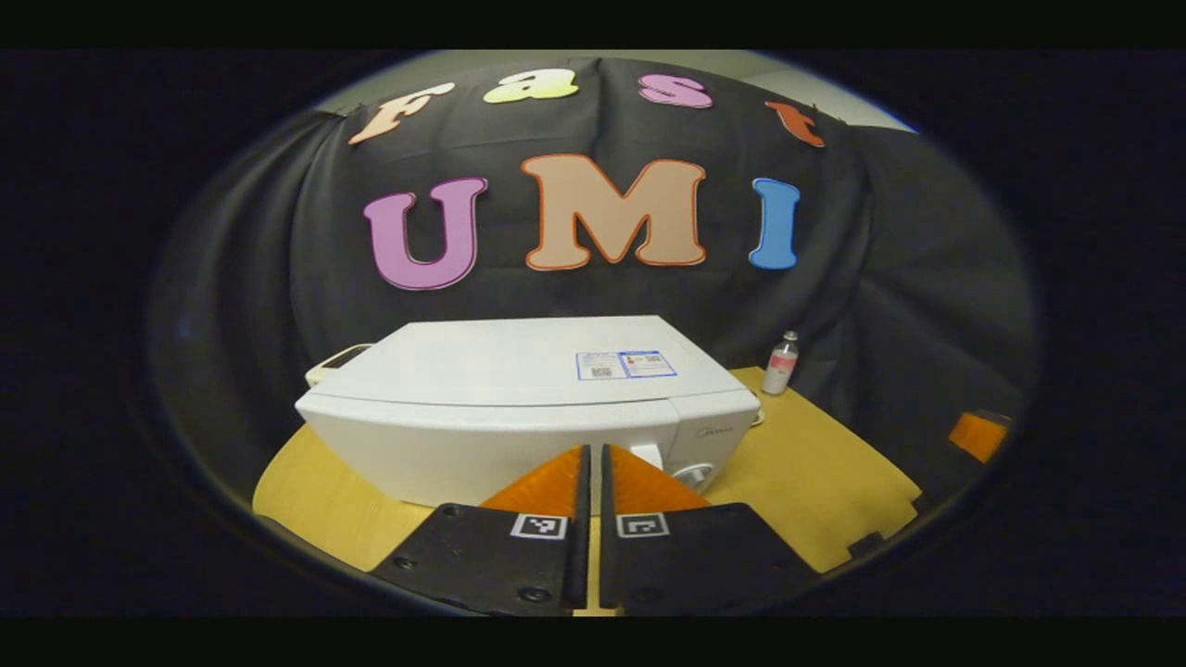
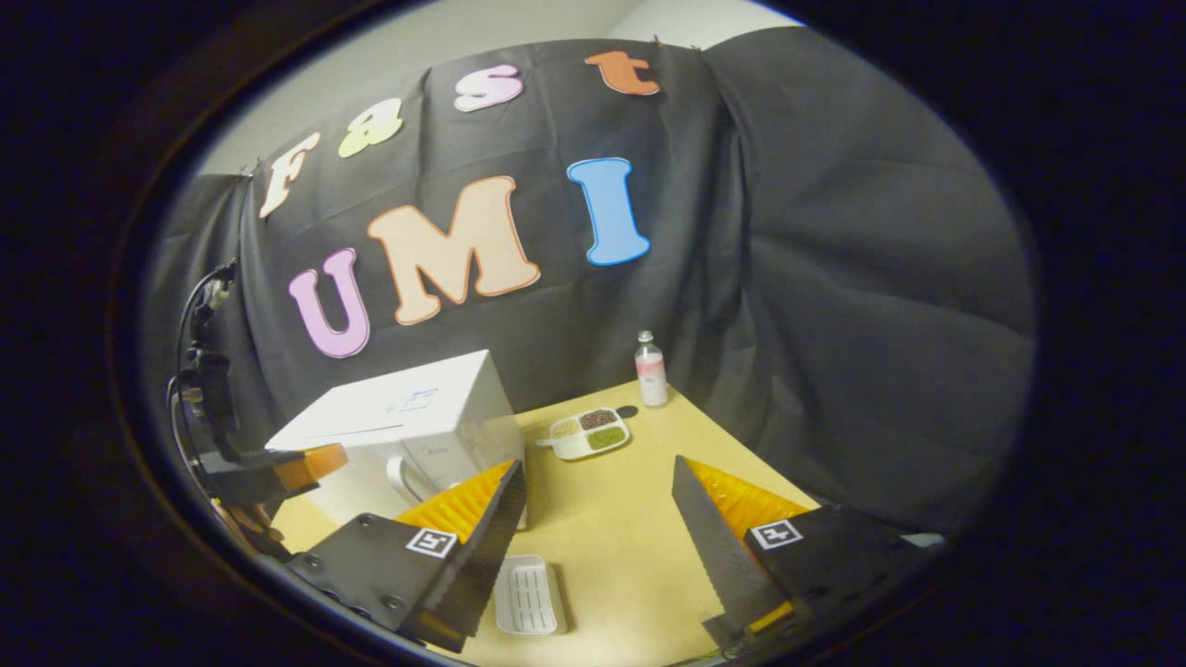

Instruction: Open the microwave oven with the left hand, put the food in, and close the microwave oven.

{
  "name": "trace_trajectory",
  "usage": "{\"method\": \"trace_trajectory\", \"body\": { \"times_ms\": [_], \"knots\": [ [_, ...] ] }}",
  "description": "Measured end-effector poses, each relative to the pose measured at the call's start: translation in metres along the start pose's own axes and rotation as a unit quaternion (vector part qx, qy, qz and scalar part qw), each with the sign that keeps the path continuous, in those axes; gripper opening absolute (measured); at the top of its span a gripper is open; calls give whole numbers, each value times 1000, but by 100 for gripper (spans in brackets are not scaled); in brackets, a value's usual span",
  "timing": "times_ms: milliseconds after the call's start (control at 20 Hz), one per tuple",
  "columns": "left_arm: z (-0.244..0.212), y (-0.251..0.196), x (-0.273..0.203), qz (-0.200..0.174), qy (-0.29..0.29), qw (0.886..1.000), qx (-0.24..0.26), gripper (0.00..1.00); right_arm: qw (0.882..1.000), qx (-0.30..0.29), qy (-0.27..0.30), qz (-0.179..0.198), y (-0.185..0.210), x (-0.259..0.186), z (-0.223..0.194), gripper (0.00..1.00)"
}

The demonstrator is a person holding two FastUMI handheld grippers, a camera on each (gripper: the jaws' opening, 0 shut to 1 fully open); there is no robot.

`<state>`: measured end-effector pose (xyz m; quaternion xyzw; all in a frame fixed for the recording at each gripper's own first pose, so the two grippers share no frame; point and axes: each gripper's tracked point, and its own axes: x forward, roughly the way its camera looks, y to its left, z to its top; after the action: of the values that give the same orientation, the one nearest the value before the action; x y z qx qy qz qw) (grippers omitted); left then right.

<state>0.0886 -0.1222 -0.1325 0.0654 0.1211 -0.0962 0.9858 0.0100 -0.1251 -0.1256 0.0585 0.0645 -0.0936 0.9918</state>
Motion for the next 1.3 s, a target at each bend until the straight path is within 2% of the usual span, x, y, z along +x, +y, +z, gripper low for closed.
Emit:
{"method": "trace_trajectory", "body": {
  "times_ms": [50, 150, 200, 250, 300, 400, 550, 700, 750, 800, 850, 1050, 1300],
  "knots": [
    [-3, 10, -9, 9, 2, 1000, -2, 8, 1000, -7, 2, 6, 4, 0, 2, 99],
    [-6, 26, -25, 20, 14, 1000, -1, 26, 999, -23, 7, 23, 13, 3, 7, 99],
    [-5, 32, -33, 26, 16, 1000, -3, 41, 999, -31, 7, 31, 18, 4, 10, 99],
    [2, 40, -38, 37, 8, 999, -8, 51, 998, -39, 7, 40, 24, 5, 14, 90],
    [13, 52, -45, 55, -4, 998, -13, 77, 998, -47, 6, 49, 30, 6, 19, 90],
    [36, 74, -58, 91, -36, 995, -21, 99, 995, -69, -4, 71, 45, 5, 33, 90],
    [59, 92, -81, 115, -60, 991, -35, 98, 990, -82, -28, 109, 79, 3, 62, 91],
    [81, 108, -97, 139, -82, 986, -28, 96, 986, -75, -58, 139, 107, -3, 94, 92],
    [89, 109, -104, 144, -91, 985, -33, 96, 985, -68, -64, 146, 115, -5, 102, 99],
    [96, 110, -108, 148, -99, 983, -44, 96, 984, -63, -68, 153, 118, -7, 111, 92],
    [100, 109, -112, 149, -107, 982, -53, 96, 983, -60, -73, 157, 121, -9, 118, 92],
    [115, 110, -123, 159, -128, 978, -43, 94, 981, -55, -93, 159, 119, -14, 142, 92],
    [115, 99, -122, 151, -122, 981, -32, 96, 985, -54, -97, 131, 93, -12, 150, 92]
  ]
}}
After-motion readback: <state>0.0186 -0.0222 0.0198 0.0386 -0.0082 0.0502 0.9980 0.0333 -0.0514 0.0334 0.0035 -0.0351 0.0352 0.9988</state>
